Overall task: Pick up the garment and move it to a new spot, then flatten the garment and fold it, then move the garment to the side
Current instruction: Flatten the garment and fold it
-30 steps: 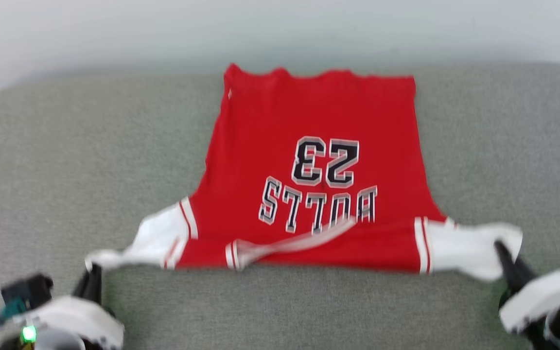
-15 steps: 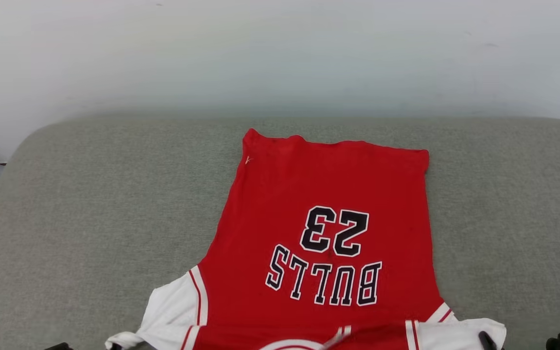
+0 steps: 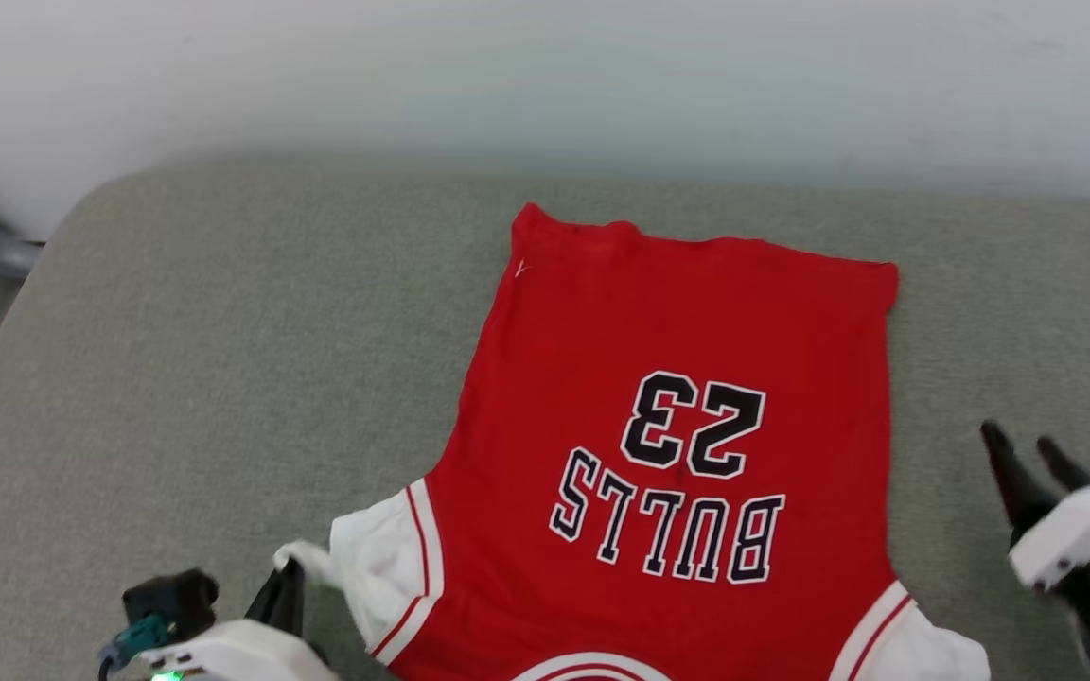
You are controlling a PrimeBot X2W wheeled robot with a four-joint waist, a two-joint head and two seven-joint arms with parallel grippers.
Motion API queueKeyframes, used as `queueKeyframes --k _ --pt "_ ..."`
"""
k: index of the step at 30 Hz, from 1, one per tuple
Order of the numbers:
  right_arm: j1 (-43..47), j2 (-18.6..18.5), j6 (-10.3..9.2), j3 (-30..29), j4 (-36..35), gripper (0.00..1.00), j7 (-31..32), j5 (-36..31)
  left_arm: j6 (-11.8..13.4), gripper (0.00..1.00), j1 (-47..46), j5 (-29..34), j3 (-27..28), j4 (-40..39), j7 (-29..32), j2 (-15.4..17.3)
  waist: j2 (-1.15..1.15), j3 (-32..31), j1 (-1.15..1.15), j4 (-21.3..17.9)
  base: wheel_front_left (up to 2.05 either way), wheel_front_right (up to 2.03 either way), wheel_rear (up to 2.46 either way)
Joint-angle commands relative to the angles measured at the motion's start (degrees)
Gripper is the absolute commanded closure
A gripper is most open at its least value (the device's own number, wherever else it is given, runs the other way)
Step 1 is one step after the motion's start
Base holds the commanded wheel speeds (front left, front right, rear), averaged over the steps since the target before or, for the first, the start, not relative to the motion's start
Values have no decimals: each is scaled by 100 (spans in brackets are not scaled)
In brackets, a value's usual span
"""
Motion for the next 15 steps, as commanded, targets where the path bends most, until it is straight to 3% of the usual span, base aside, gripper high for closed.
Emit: queueKeyframes --k 1,11,15 --pt "-570 -172 -4 -42 283 0 275 30 -38 100 -232 74 -68 -113 -83 -85 0 260 -1 230 0 0 0" --pt "-2795 -1054 -4 53 1620 0 2109 -259 -85 100 -1022 459 -415 -798 -282 -325 0 1274 -1 1007 0 0 0" --pt "-3370 -1134 -4 115 1884 0 2579 -452 -130 100 -1146 564 -512 -959 -297 -325 0 1518 -1 1143 0 0 0"
